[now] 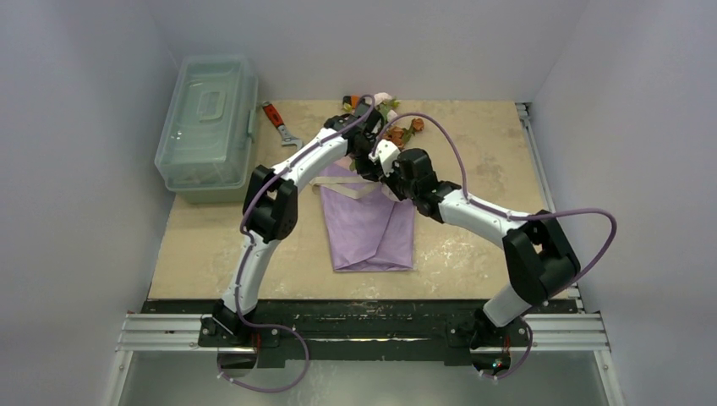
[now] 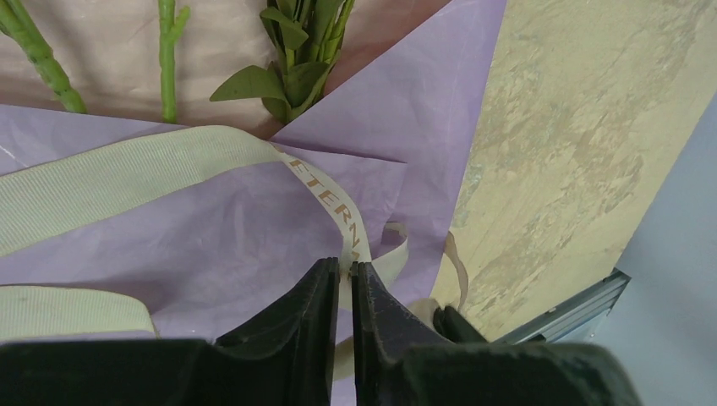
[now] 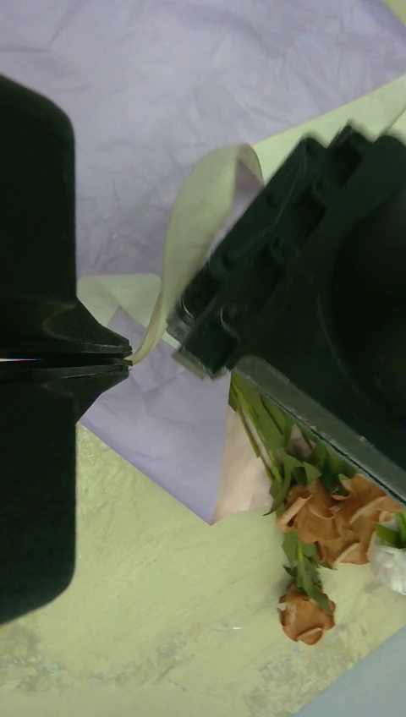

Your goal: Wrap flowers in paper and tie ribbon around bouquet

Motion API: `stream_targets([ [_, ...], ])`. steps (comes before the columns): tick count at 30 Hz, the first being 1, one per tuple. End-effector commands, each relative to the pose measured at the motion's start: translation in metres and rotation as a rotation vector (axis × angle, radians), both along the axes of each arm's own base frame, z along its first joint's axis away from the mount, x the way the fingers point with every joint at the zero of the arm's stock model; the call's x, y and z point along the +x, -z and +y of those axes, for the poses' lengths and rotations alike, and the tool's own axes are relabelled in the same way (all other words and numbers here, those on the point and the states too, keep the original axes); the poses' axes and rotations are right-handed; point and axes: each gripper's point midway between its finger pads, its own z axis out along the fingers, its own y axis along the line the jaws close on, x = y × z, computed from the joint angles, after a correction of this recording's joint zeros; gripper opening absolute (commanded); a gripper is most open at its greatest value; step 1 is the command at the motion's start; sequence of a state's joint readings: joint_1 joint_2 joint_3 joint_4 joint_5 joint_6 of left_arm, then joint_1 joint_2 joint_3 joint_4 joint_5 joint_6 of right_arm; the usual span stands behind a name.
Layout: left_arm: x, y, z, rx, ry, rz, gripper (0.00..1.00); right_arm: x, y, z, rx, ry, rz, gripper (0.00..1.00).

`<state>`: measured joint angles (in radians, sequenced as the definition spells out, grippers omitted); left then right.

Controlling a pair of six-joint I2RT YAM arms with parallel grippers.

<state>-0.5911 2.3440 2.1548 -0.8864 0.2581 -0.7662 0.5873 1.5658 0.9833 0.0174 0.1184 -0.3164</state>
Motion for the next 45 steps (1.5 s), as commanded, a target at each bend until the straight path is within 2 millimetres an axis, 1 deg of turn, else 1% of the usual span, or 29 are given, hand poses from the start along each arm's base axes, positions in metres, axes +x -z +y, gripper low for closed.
stream_targets([
  [1,0.008,-0.018,0.005,-0.001,0.016,-0.052,0.19,0.029,-0.013,-0.006,0.009,0.05,-0.052,0.01],
  [4,0.007,-0.02,0.009,0.0,0.021,-0.053,0.26,0.035,-0.004,-0.009,-0.008,0.057,-0.032,0.01],
  [10,0.01,-0.023,0.018,0.018,0.025,-0.077,0.39,0.043,0.013,-0.008,-0.027,0.047,-0.001,0.01],
  [15,0.014,-0.028,0.018,-0.003,0.026,-0.087,0.53,0.049,0.022,-0.007,-0.031,0.052,0.019,0.01],
  [19,0.018,-0.036,0.025,-0.011,0.003,-0.096,0.6,0.058,0.027,-0.009,-0.027,0.088,0.033,0.01],
  [21,0.021,-0.042,0.034,-0.013,-0.018,-0.102,0.65,0.063,0.028,-0.01,-0.018,0.116,0.044,0.02],
  [24,0.027,-0.048,0.058,0.0,-0.058,-0.123,0.71,0.068,0.033,-0.014,-0.024,0.149,0.056,0.06],
  [27,0.031,-0.058,0.083,0.012,-0.086,-0.164,0.77,0.068,0.041,-0.013,-0.046,0.134,0.086,0.15],
  [29,0.032,-0.06,0.098,0.028,-0.096,-0.178,0.79,0.067,0.041,-0.012,-0.055,0.127,0.092,0.24],
  [34,0.024,-0.067,0.126,0.1,-0.103,-0.213,0.8,0.066,0.028,-0.015,-0.058,0.131,0.087,0.44],
  [37,0.02,-0.072,0.149,0.174,-0.14,-0.249,0.8,0.065,0.01,-0.016,-0.033,0.146,0.067,0.51],
  [39,0.019,-0.077,0.164,0.206,-0.172,-0.276,0.81,0.064,-0.005,-0.017,-0.01,0.163,0.048,0.52],
  [41,0.015,-0.079,0.18,0.253,-0.206,-0.298,0.84,0.062,-0.02,-0.017,0.02,0.18,0.036,0.53],
  [42,0.015,-0.081,0.189,0.28,-0.225,-0.31,0.86,0.06,-0.03,-0.017,0.042,0.183,0.031,0.53],
  [45,0.009,-0.089,0.213,0.359,-0.276,-0.346,0.92,0.049,-0.048,-0.009,0.146,0.185,0.05,0.53],
])
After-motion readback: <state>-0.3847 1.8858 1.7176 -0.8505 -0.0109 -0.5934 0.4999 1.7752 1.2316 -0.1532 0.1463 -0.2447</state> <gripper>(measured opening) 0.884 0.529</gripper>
